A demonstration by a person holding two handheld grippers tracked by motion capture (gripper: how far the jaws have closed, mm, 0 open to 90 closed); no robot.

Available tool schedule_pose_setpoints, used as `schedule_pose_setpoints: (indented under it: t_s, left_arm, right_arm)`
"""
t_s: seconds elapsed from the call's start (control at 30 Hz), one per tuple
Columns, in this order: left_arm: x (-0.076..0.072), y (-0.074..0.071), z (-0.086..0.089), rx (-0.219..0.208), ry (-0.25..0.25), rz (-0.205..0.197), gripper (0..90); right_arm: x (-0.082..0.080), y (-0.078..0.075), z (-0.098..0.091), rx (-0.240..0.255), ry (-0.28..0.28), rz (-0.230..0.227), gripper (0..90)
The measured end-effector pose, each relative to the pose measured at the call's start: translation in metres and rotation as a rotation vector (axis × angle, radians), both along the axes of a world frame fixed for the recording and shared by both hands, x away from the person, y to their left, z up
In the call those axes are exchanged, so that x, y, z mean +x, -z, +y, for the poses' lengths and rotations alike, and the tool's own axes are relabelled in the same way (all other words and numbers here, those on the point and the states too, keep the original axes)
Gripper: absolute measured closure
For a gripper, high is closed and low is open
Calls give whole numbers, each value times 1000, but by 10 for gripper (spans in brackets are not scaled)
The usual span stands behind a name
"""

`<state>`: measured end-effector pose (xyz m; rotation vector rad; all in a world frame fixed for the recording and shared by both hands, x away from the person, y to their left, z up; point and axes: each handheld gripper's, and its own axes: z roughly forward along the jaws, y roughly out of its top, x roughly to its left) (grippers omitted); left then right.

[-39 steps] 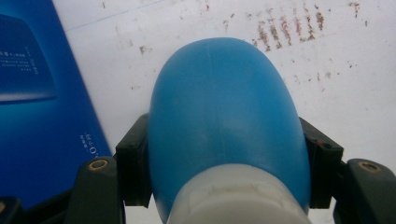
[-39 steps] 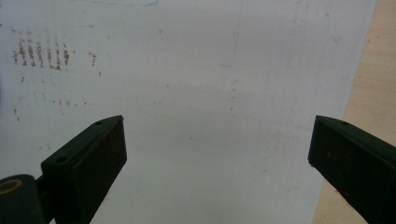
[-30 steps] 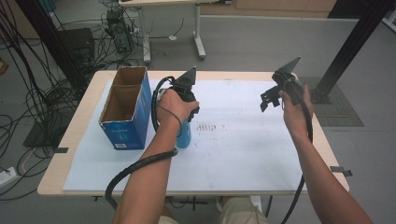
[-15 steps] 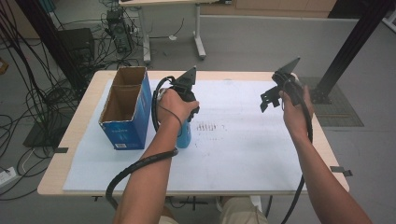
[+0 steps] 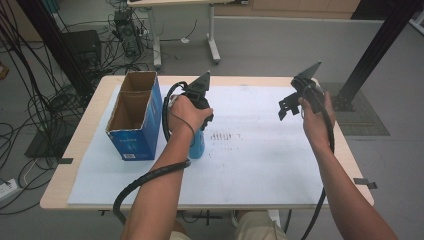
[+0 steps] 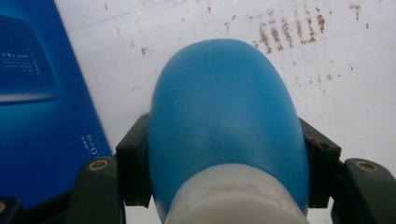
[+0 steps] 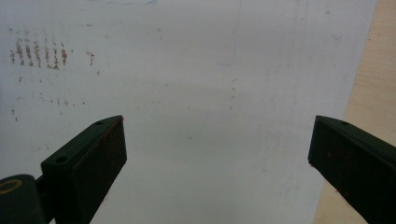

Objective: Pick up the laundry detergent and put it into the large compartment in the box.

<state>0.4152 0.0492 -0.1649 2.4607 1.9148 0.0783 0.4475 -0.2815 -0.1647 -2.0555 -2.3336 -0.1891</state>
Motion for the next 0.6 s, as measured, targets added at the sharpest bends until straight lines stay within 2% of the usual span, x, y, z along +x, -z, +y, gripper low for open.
schedule_pose_setpoints:
  t_s: [0.6]
  left_arm:
    - [0,0,0,-1,-2,1,366]
  right_arm:
    - [1,0,2,-4,0,3,43]
